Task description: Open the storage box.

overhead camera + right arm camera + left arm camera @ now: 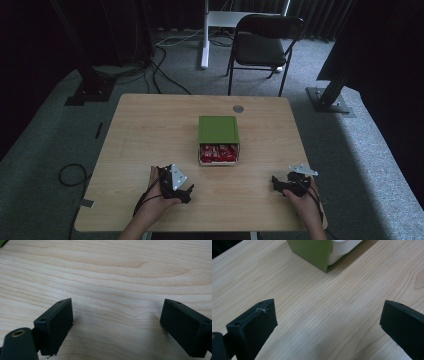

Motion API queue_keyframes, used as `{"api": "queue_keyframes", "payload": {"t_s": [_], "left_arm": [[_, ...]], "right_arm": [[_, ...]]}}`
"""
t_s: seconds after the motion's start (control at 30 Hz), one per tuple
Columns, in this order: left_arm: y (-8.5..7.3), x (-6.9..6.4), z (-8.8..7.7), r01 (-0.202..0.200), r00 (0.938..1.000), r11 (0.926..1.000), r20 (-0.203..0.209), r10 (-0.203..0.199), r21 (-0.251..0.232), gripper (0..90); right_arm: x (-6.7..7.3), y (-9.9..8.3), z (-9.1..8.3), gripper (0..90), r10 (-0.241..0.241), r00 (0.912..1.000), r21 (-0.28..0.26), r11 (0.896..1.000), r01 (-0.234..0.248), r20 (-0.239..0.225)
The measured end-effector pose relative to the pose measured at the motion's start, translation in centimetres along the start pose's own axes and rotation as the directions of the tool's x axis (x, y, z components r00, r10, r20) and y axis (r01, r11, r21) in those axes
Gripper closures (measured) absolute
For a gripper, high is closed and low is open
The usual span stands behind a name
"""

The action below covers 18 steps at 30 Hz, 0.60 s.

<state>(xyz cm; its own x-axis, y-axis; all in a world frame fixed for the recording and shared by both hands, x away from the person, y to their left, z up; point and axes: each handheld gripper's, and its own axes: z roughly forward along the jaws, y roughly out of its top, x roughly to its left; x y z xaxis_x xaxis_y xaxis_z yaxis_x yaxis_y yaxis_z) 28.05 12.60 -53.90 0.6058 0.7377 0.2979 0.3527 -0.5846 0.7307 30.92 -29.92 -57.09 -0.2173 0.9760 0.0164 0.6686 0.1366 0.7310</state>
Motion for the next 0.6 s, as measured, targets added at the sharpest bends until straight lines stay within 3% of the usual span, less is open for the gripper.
{"api": "queue_keyframes", "payload": {"t_s": [0.37,0.6], "left_arm": [[1.4,-1.6,0.8,-0.086,0.9963,0.9962,-0.014,0.085,-0.014,1.5],[2.2,-2.7,1.3,-0.172,0.9849,0.9850,-0.024,0.171,-0.019,1.5]], "right_arm": [[0.0,0.0,0.0,10.9,0.000,1.0000,0.000,1.000,0.000,-0.001],[0.0,0.0,0.0,10.9,-0.001,1.0000,0.000,1.000,0.001,-0.001]]}}
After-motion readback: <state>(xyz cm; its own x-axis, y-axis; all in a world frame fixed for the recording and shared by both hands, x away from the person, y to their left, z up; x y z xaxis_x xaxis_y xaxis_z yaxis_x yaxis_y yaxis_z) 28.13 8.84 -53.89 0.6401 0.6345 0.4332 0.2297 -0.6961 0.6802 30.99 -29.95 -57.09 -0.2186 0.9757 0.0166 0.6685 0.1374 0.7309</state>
